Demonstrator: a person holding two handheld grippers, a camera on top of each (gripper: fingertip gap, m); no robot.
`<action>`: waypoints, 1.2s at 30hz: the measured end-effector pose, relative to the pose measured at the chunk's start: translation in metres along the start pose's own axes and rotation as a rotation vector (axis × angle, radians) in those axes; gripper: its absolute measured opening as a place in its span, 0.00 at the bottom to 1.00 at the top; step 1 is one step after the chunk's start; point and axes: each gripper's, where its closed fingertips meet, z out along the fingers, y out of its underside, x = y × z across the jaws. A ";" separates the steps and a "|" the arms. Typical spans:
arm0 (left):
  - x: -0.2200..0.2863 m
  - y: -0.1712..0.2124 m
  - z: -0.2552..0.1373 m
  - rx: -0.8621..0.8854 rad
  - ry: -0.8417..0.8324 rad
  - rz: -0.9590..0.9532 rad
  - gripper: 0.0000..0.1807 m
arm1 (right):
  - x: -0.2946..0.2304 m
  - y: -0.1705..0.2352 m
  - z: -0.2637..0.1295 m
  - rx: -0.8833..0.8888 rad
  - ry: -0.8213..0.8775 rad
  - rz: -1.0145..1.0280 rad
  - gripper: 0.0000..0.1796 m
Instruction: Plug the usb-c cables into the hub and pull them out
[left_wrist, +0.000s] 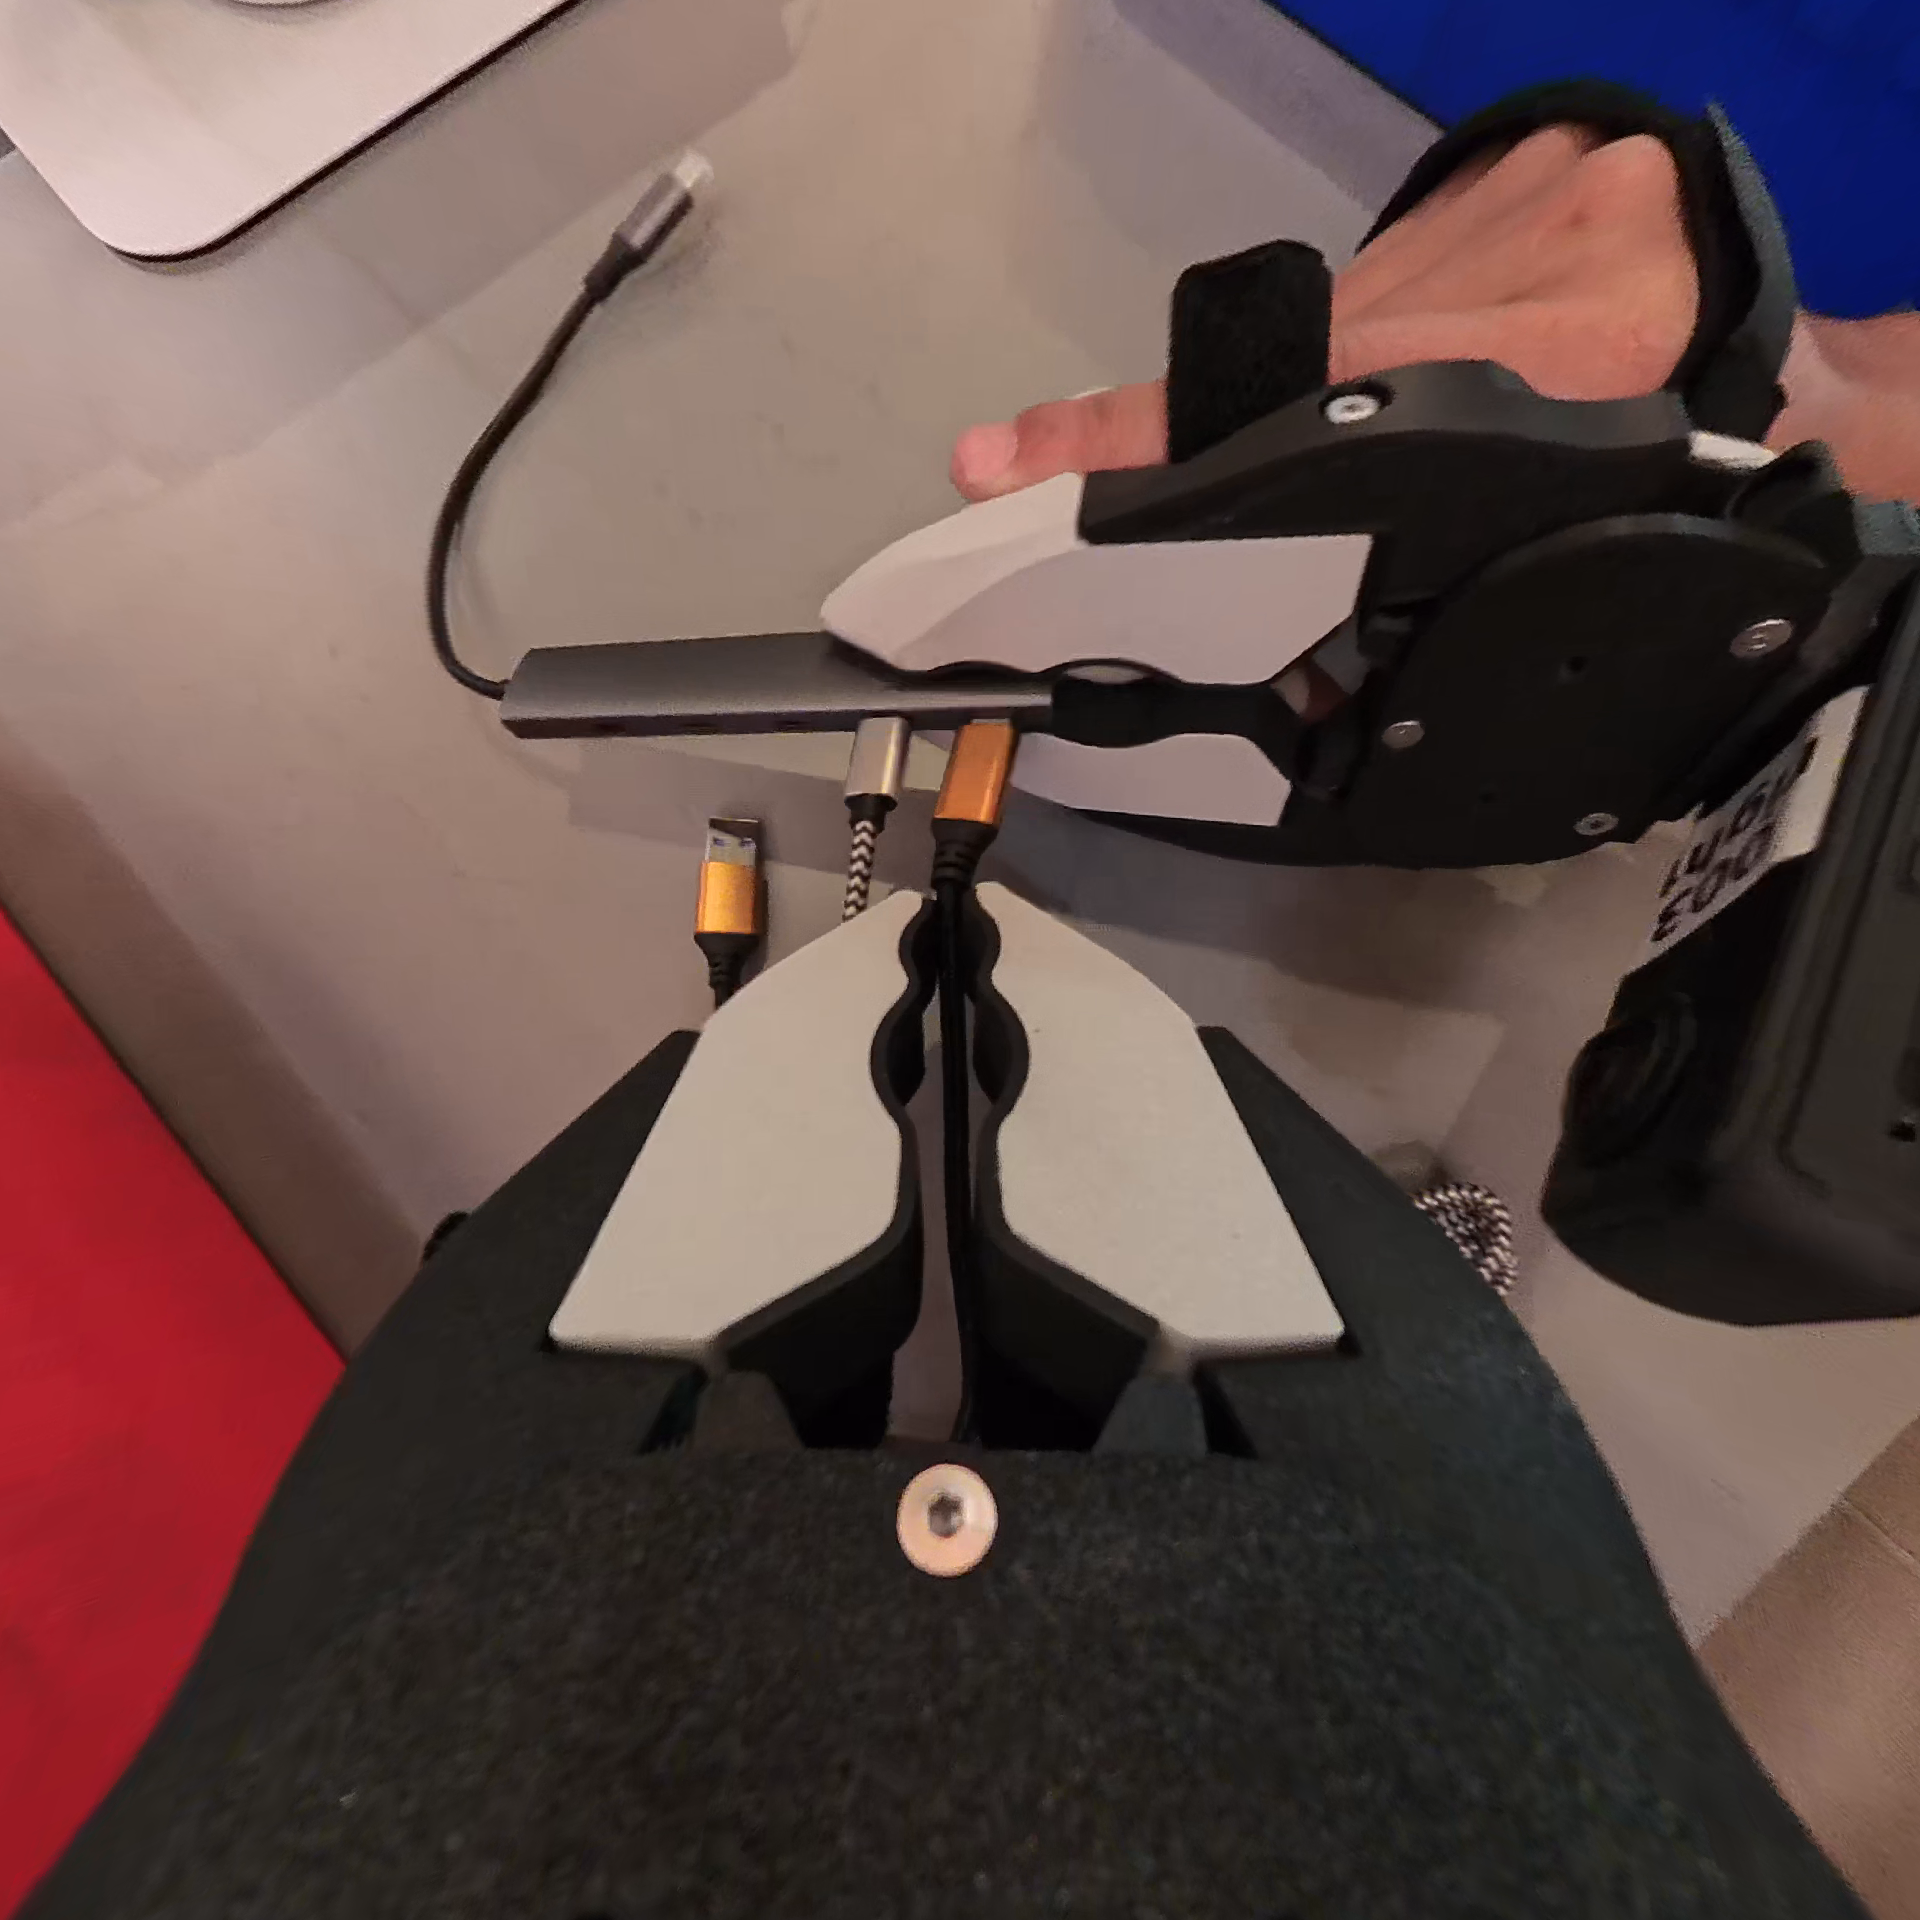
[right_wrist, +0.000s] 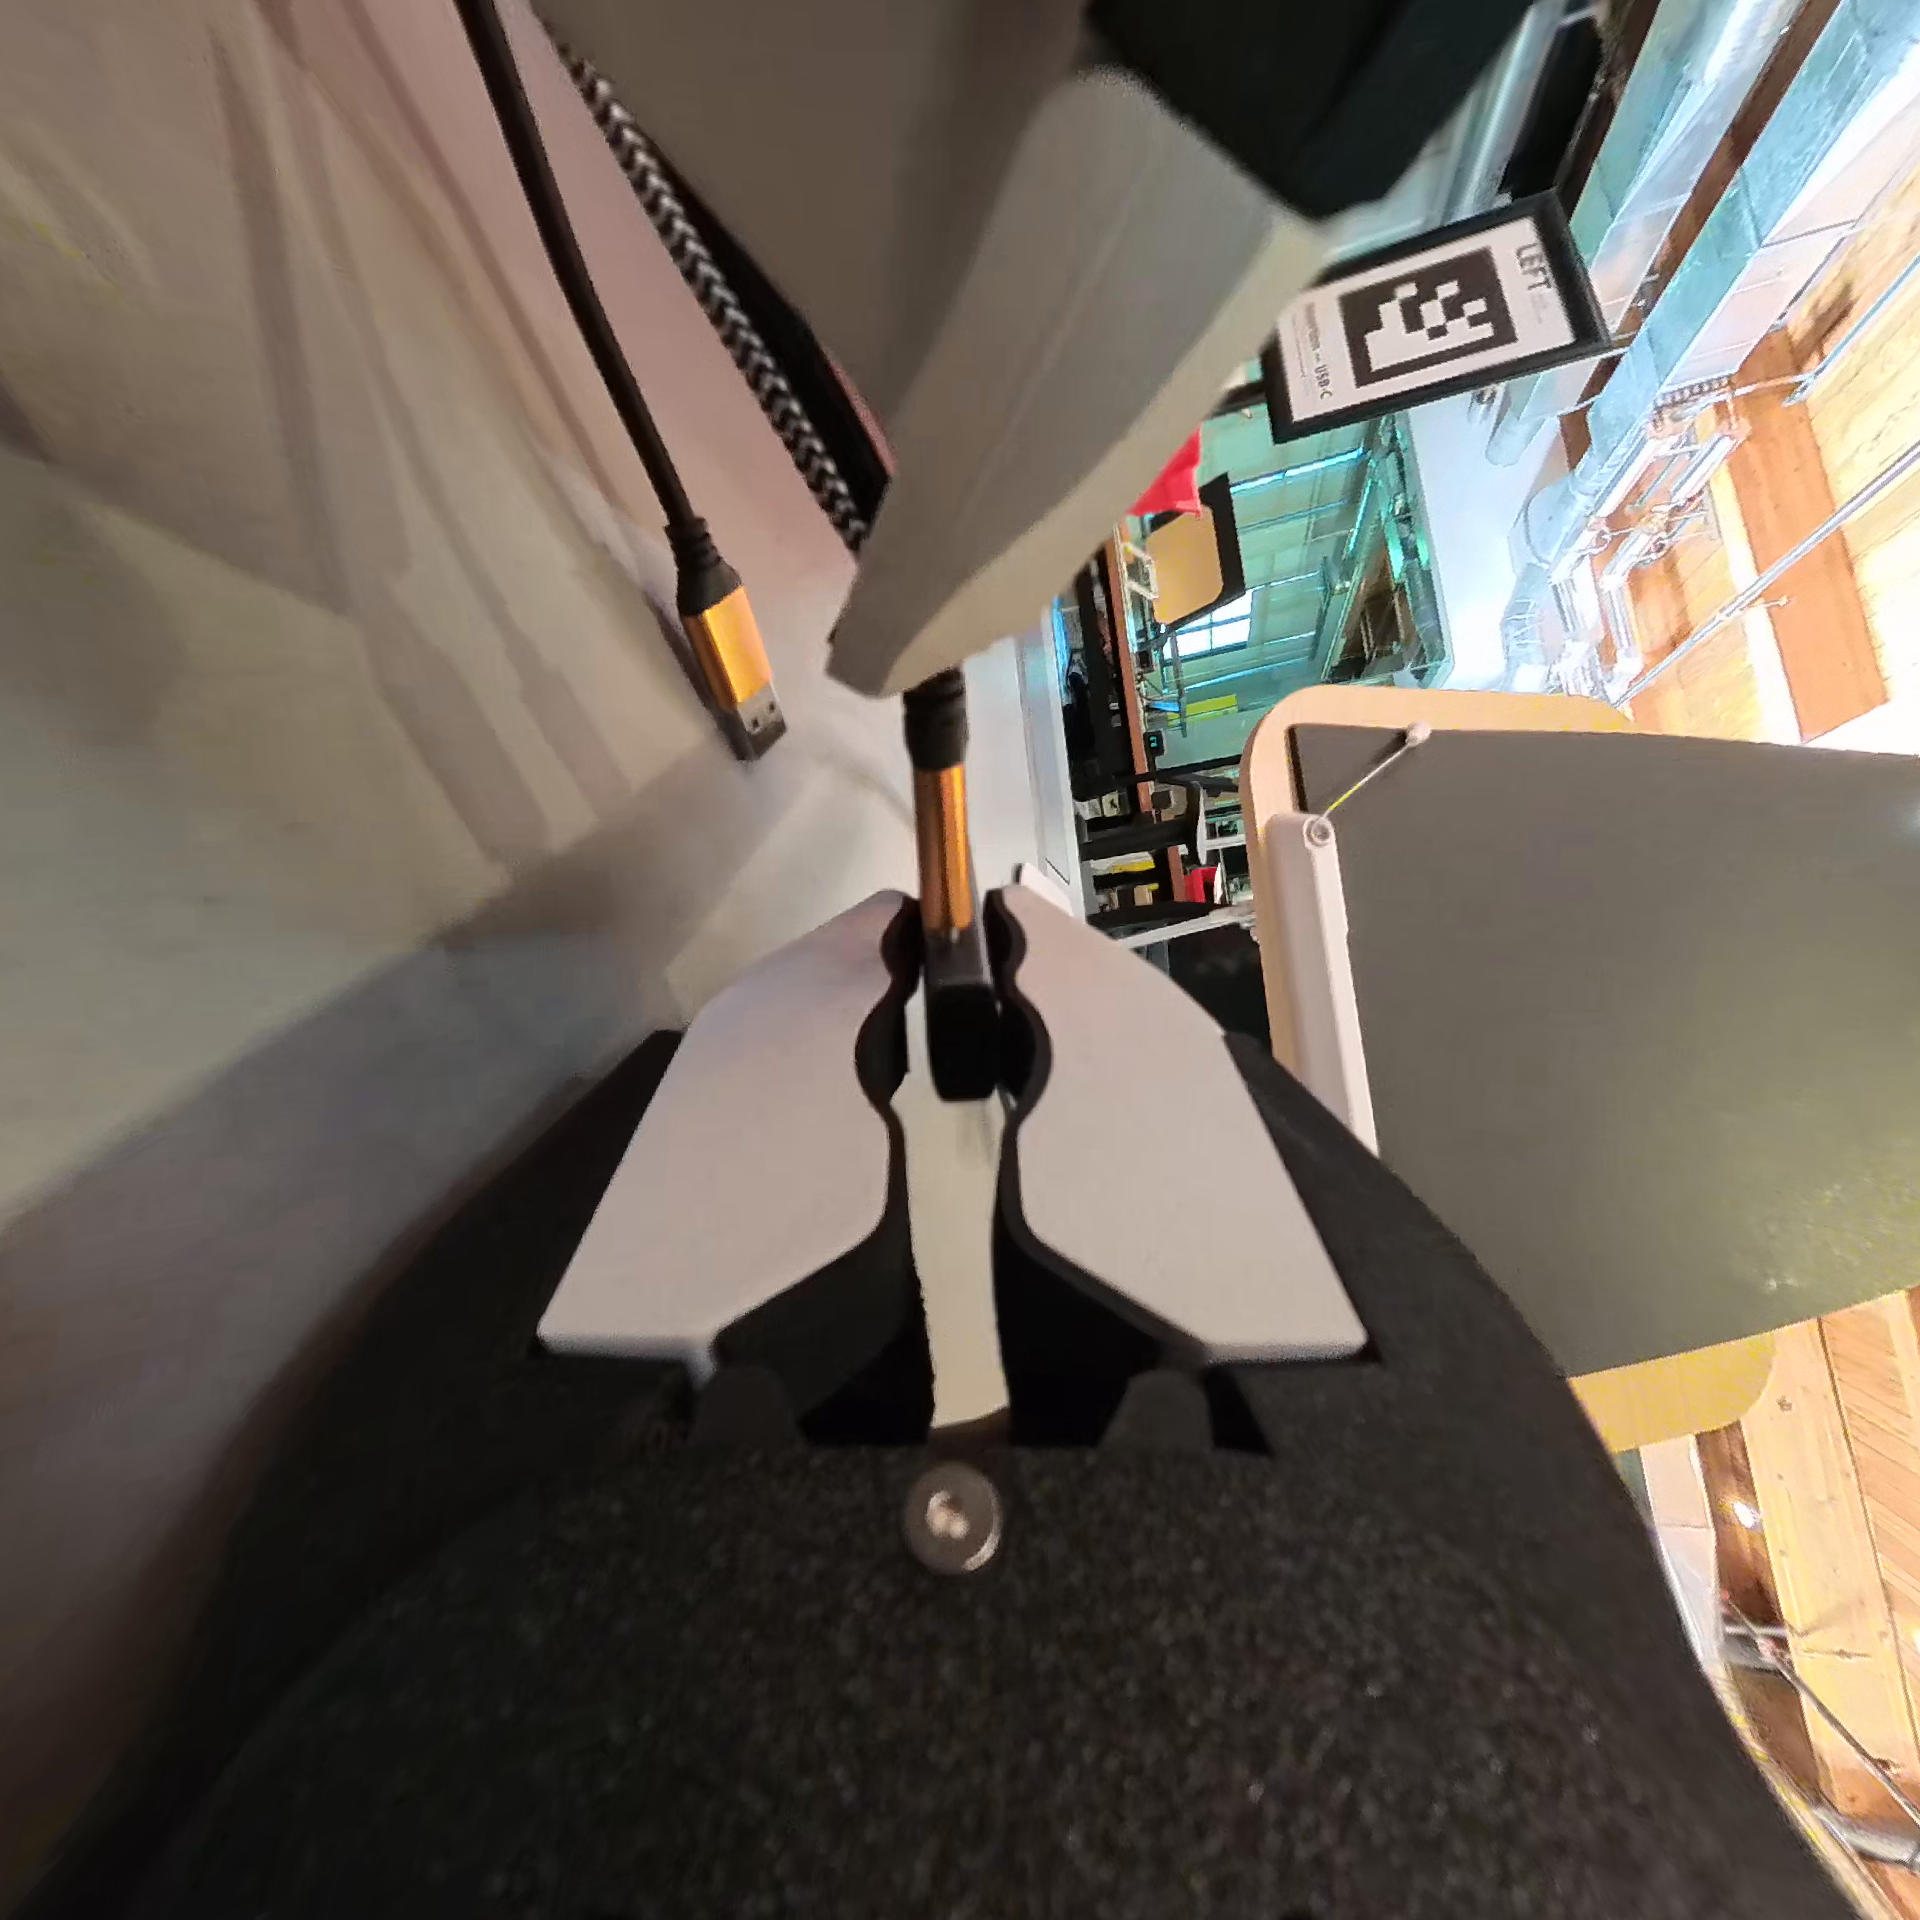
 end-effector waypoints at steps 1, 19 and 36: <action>-0.003 0.000 0.000 0.001 -0.010 -0.005 0.02 | 0.001 0.001 -0.001 0.002 0.002 0.002 0.07; -0.011 0.003 0.002 0.057 0.042 -0.067 0.01 | -0.001 0.001 -0.004 -0.033 -0.001 0.041 0.05; -0.009 -0.001 0.005 0.130 0.052 -0.061 0.01 | -0.005 0.003 -0.002 -0.043 -0.020 0.101 0.05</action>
